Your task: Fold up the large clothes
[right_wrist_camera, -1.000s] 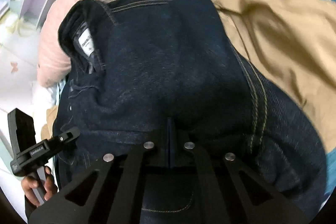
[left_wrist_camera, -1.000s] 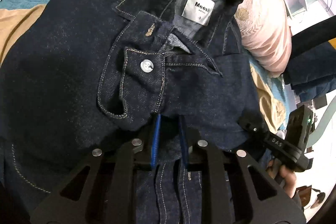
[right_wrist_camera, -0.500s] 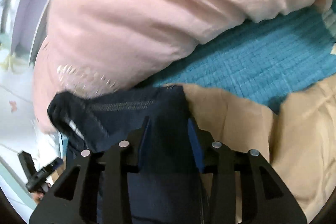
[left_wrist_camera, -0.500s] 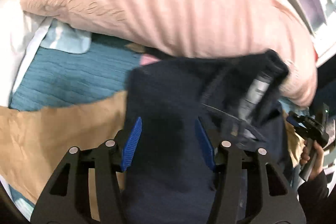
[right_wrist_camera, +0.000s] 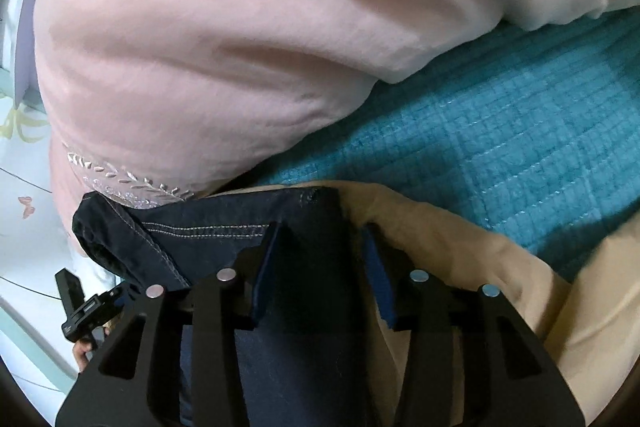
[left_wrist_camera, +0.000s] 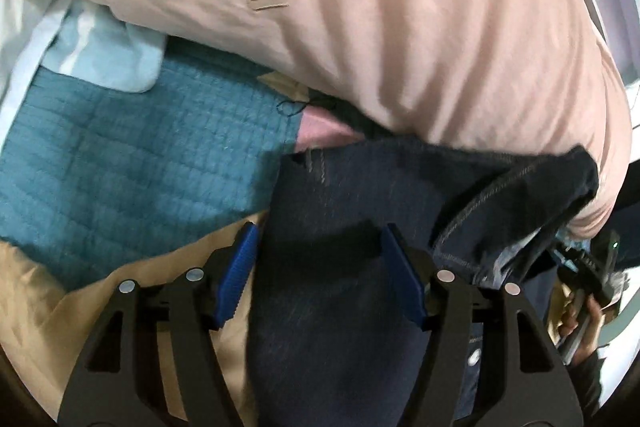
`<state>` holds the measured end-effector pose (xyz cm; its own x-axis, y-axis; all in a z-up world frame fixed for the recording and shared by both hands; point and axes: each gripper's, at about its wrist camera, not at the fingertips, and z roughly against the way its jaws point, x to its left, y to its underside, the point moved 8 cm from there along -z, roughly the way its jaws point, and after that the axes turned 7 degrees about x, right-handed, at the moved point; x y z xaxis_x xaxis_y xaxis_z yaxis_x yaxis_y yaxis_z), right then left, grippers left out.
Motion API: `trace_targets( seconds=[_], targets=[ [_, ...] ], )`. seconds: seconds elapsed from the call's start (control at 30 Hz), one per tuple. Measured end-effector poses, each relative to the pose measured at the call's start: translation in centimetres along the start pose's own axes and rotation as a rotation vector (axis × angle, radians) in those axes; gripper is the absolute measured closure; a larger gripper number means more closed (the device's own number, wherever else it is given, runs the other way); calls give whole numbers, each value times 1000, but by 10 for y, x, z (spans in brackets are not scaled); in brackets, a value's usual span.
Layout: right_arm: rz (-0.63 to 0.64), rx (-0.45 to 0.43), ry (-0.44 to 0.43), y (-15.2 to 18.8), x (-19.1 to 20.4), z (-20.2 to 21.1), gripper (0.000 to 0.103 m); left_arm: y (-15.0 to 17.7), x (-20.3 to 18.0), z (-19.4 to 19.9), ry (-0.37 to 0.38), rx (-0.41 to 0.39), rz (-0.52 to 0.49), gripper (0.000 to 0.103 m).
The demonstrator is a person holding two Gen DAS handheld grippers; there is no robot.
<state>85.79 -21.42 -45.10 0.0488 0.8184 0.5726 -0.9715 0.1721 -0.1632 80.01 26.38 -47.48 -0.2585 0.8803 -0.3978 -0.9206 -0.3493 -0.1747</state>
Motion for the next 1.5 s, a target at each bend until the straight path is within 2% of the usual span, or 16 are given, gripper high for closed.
trace_targets(
  seconds=[0.07,0.17,0.23,0.33,0.43,0.5,0.6,0.63,0.73,0.77,0.87,0.97,1.1,1.2,1.3,1.5],
  targets=[
    [-13,9,-17,-3,-3,-3,59,-3,-1,0,-1,-15,-2,38],
    [-73,8,-96,-9,-10,-3,57,-9,-11,-10,-61,-2,-71,38],
    [-84,10,-97,-12,-25,5,58,-10,-13,-15,-56,11,-65,39],
    [-69,17,-85,-14,-27,4,58,-13,-17,-19,-57,-9,-65,47],
    [-58,5,-82,-13,-10,-8,58,-6,-20,-10,-121,-47,-131,59],
    [-30,-9,-90,-12,1,-8,67,-3,-28,-7,-146,-68,-146,69],
    [23,-13,-45,-10,8,-6,80,-1,-31,2,-142,-84,-159,80],
    [31,-18,-16,-11,7,-6,87,-1,-30,5,-135,-86,-158,81],
    [29,-11,12,-7,6,-9,87,-5,-20,9,-141,-81,-161,81],
    [40,-24,34,-7,8,-7,91,-4,-20,10,-155,-81,-160,82],
    [129,-87,130,0,23,6,93,-5,-28,23,-151,-107,-157,88],
    [190,-141,170,8,39,28,94,0,-38,46,-133,-142,-183,89],
    [235,-196,169,24,58,54,94,13,-49,79,-109,-186,-199,90],
    [263,-230,129,41,77,75,95,25,-53,102,-86,-220,-211,91],
    [287,-250,99,57,79,84,95,38,-57,123,-73,-251,-222,91],
    [297,-289,42,107,92,130,95,91,-63,166,-53,-303,-235,91]
  ],
)
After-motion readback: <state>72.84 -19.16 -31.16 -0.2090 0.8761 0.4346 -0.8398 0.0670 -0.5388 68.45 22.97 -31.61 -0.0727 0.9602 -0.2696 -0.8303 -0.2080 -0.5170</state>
